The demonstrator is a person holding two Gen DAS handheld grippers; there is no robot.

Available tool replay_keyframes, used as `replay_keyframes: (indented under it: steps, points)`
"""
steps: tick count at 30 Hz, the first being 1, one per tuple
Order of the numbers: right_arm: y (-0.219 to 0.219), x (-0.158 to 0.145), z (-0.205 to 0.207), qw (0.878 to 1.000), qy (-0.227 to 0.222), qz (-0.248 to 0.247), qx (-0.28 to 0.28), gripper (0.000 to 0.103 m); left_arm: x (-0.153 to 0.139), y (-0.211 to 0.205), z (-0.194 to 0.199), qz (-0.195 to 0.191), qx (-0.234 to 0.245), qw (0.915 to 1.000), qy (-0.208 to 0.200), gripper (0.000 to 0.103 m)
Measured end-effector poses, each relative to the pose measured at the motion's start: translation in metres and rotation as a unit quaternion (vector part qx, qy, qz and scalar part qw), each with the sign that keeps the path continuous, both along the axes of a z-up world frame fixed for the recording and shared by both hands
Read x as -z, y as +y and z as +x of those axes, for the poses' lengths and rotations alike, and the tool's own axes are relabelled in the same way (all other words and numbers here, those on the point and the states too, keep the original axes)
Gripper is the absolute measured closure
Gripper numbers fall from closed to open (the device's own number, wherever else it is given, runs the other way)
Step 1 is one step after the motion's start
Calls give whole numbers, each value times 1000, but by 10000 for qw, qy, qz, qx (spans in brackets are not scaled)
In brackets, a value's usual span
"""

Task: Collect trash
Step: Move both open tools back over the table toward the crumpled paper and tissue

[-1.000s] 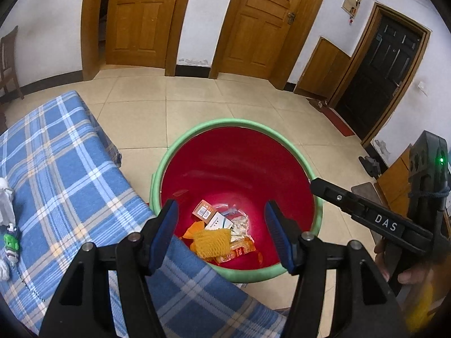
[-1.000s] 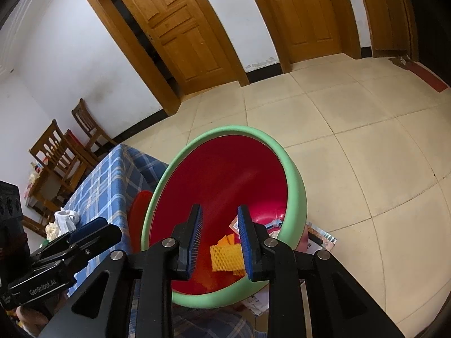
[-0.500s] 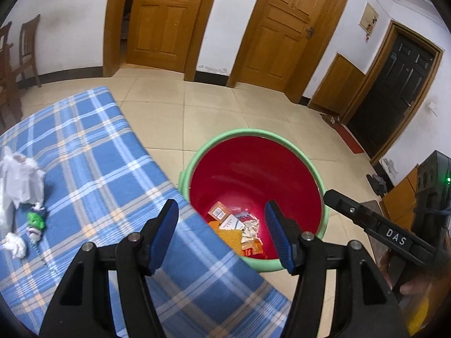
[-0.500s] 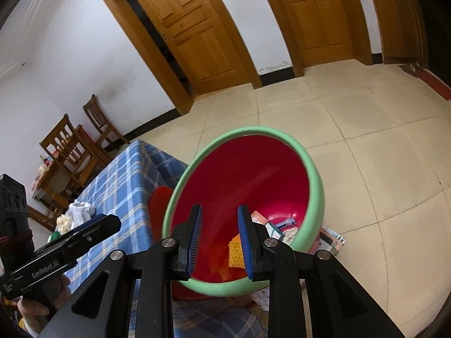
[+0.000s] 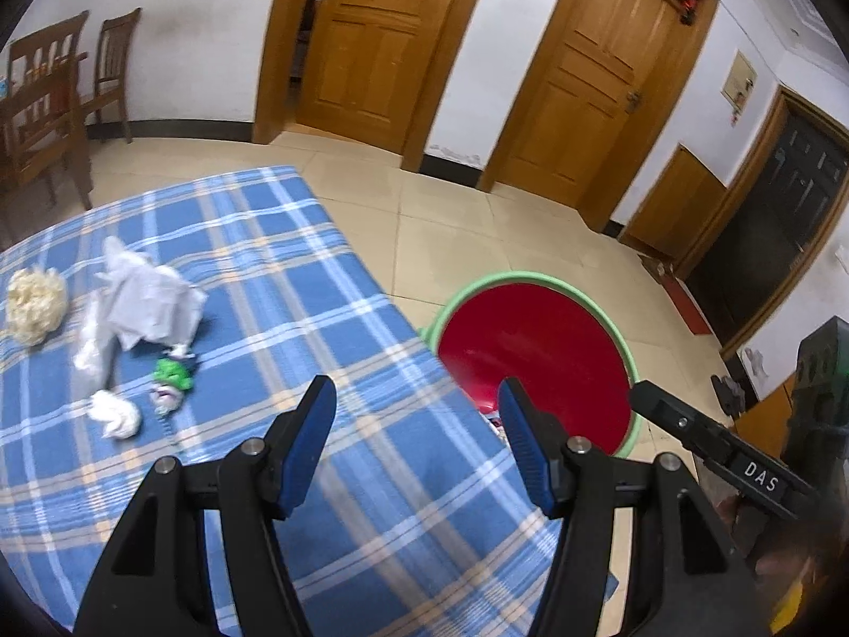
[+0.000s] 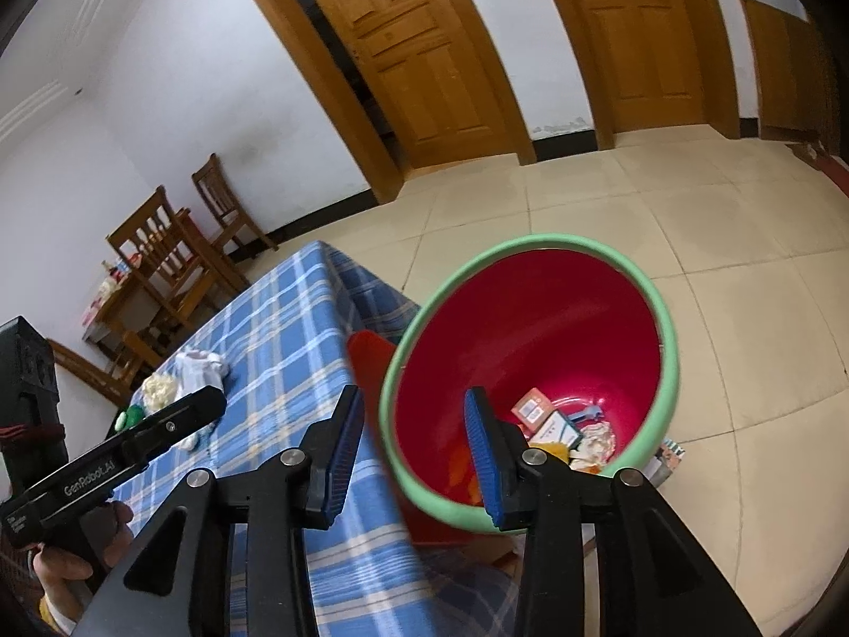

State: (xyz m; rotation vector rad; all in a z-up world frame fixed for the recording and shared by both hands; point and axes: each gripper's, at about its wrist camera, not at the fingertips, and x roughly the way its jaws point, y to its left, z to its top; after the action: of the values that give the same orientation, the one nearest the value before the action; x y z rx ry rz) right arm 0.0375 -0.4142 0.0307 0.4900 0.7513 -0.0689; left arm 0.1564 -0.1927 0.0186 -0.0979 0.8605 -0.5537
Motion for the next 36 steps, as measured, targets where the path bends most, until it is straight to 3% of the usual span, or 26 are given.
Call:
replay_keyframes:
  steps: [23, 36]
  points:
    - [85, -26, 44, 9956, -33, -220, -915, 61, -12, 106, 17, 55, -914, 9958, -61, 40]
    - [121, -28, 75, 9913, -41, -264, -1285, 61, -13, 144, 43, 269, -1220, 9921, -115, 40]
